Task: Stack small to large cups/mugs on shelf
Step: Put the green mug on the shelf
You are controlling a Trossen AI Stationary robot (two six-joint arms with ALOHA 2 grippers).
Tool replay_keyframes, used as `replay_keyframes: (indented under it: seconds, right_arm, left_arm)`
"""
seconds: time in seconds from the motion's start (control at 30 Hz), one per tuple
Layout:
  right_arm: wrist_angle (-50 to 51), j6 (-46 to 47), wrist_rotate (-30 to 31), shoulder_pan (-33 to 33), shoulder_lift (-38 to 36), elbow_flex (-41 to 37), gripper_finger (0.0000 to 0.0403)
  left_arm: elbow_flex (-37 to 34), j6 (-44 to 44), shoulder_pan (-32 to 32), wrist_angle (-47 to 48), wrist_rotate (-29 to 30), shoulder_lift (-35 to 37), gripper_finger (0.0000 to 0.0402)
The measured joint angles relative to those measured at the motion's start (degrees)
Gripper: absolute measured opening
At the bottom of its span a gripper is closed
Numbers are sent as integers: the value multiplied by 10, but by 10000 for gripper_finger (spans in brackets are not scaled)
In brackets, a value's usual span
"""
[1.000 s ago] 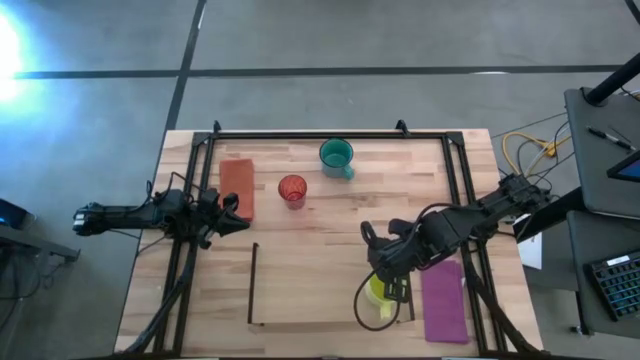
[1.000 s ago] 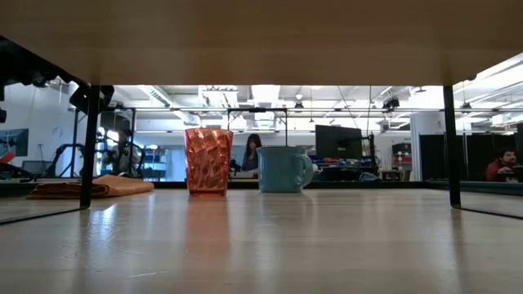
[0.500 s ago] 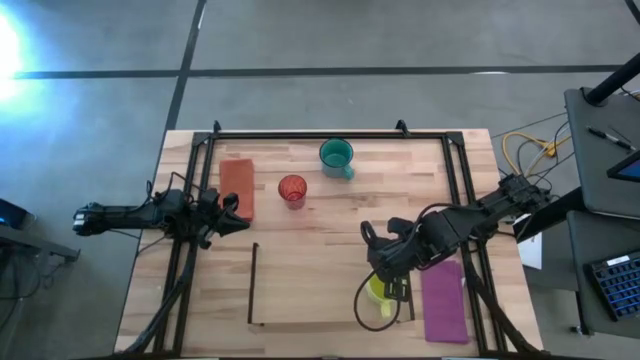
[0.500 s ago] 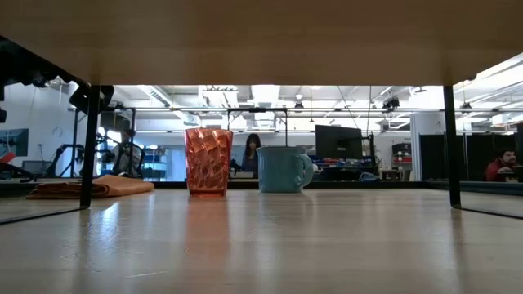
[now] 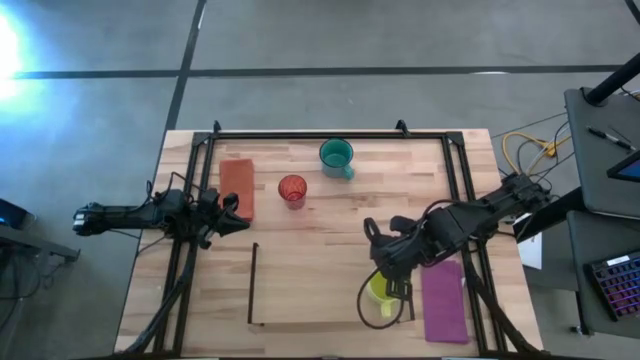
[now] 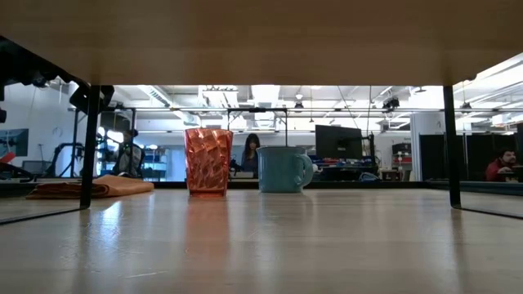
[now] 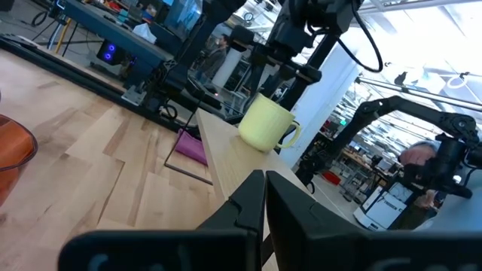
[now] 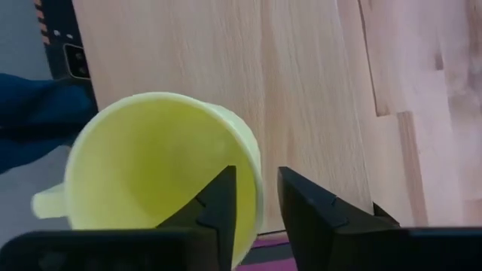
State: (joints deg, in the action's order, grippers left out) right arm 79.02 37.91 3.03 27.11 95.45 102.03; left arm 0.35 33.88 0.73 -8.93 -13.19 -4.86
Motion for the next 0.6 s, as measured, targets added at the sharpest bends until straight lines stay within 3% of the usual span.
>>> replay_keyframes:
  seconds: [0.33, 0.6]
  right_arm:
    - [-1, 11, 57, -13, -21, 29, 109]
    - [-2, 9, 10, -152, -35, 35, 97]
  left_arm:
    - [0, 0, 0, 0, 0, 0, 0]
    - [0, 0, 0, 0, 0, 0, 0]
